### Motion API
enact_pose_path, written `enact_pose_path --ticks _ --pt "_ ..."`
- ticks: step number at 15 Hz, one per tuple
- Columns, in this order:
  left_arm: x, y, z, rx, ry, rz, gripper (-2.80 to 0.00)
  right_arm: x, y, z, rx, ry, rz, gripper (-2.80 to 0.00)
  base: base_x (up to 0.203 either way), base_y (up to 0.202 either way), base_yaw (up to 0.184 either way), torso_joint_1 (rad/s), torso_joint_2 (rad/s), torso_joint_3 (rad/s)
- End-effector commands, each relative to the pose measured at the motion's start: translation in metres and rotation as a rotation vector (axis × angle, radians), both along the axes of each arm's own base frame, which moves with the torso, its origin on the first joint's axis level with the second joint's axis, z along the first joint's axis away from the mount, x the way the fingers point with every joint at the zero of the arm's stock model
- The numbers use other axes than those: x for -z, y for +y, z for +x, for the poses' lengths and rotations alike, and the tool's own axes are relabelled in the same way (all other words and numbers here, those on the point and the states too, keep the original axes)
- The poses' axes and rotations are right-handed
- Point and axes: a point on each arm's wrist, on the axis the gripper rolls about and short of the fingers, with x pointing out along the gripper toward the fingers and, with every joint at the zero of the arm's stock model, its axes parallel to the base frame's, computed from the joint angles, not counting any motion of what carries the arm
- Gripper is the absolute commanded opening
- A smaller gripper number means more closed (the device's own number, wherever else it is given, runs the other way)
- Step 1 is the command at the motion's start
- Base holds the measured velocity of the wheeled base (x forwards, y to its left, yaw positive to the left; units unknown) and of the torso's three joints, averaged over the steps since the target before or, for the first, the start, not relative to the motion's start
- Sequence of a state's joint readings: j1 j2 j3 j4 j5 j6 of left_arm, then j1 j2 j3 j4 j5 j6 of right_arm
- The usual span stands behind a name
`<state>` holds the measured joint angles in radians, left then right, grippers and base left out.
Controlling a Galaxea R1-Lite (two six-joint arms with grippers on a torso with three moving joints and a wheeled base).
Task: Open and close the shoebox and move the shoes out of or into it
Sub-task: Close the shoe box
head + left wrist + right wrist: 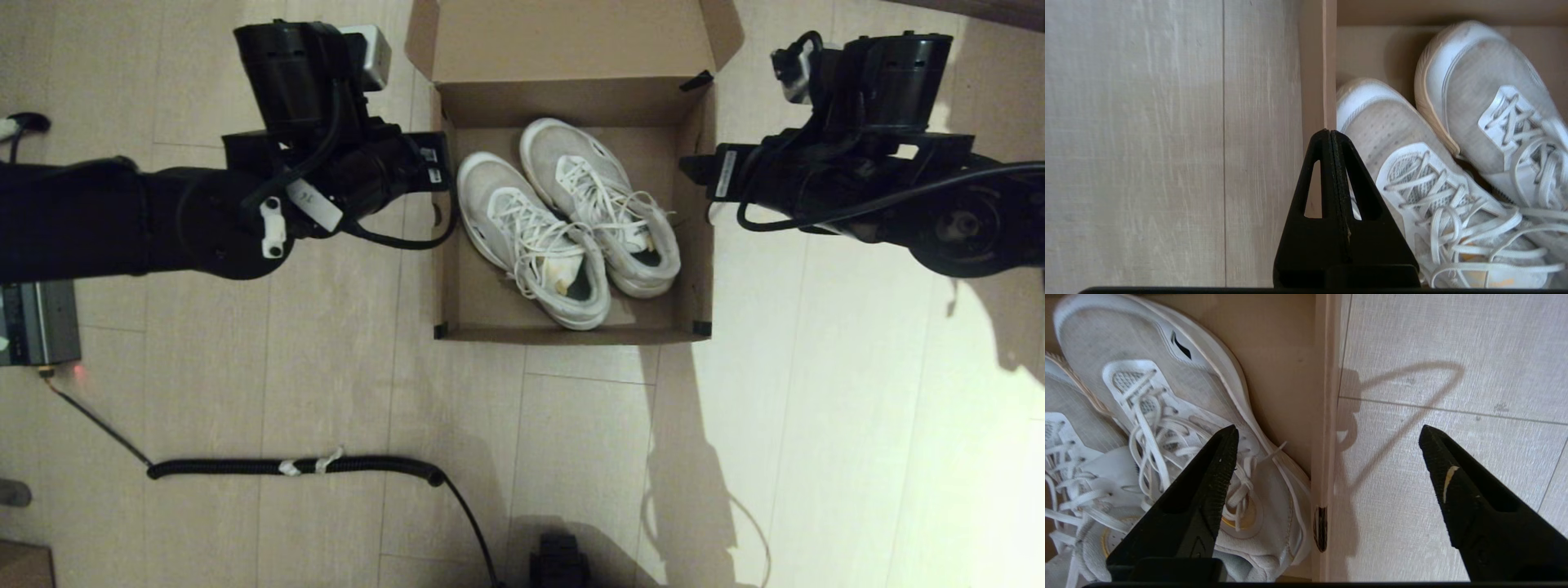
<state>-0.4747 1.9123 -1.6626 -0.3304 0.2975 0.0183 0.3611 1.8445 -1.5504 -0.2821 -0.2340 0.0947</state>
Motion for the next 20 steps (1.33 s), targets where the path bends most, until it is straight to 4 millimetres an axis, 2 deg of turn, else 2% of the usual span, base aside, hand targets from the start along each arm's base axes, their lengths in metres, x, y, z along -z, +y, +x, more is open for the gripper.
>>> enact_pose_path --ticks 1,8,9,14,20 --pt "-0.003 0.001 -0.002 -0.007 -0.009 -0.003 -2.8 0.002 0.001 0.001 0.001 0.0 0.0 0.0 0.0 0.0 0.0 0.0 0.0 0.0" --pt "-0.011 0.005 -0.009 -0.016 -0.024 -0.014 -2.8 0.001 0.0 0.0 0.003 -0.001 0.002 0.0 0.0 0.0 0.0 0.0 0.0 0.0" --pt "-0.009 0.006 -0.009 -0.018 -0.012 -0.007 0.0 0.001 0.0 0.0 0.003 -0.002 0.003 0.0 0.0 0.0 0.0 0.0 0.0 0.0" --pt "-0.006 0.008 -0.003 -0.028 -0.009 -0.006 0.0 -0.001 0.0 0.003 0.006 -0.012 0.002 0.0 0.0 0.0 0.0 0.0 0.0 0.0" --pt "0.008 -0.002 0.021 -0.031 -0.001 0.009 0.0 0.007 0.002 0.026 0.022 -0.012 -0.005 0.0 0.0 0.0 0.0 0.0 0.0 0.0"
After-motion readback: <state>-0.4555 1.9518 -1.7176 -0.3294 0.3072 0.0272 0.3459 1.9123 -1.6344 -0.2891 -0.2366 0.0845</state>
